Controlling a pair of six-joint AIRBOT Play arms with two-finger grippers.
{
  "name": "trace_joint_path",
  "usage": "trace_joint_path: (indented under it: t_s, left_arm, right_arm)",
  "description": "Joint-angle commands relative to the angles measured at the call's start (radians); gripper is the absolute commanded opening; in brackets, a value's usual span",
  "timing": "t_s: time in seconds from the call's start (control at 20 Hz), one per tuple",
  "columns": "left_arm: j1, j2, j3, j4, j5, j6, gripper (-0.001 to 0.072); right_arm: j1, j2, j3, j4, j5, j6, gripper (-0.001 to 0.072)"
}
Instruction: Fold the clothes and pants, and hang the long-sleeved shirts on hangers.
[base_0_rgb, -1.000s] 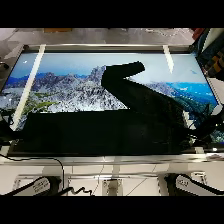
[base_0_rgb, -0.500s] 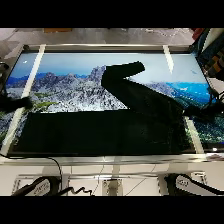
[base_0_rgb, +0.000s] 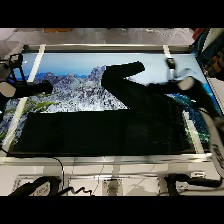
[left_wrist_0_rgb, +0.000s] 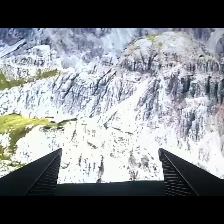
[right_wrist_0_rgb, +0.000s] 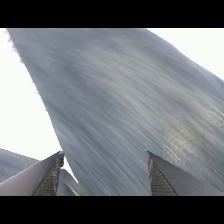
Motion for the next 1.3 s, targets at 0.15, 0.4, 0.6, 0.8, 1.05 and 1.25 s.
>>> trace_joint_path:
  t_s: [0.15,0.4,0.6,0.8,1.05,1.25]
  left_arm:
    - [-0.015,0.000,0.002,-0.013,0.014,0.000,0.0700]
    - [-0.015,0.000,0.002,-0.013,0.015,0.000,0.0700]
    - [-0.015,-0.010,0.002,-0.013,0.015,0.000,0.0700]
    - [-0.016,-0.036,0.002,-0.013,0.015,0.000,0.0700]
    - [-0.015,-0.045,0.002,-0.013,0.020,0.000,0.0700]
    - [-0.016,-0.045,0.002,-0.013,0.020,0.000,0.0700]
  right_arm:
    - [0.259,-0.381,0.360,-0.199,-0.049,0.018,0.0557]
    - [0.274,-0.494,0.414,-0.314,0.013,0.018,0.0557]
    - [0.274,-0.539,0.415,-0.319,0.022,-0.030,0.0557]
    - [0.272,-0.570,0.415,-0.391,0.027,-0.031,0.0552]
    - [0.272,-0.575,0.417,-0.426,-0.001,-0.031,0.0057]
    - [0.272,-0.542,0.504,-0.418,0.091,-0.009,0.0037]
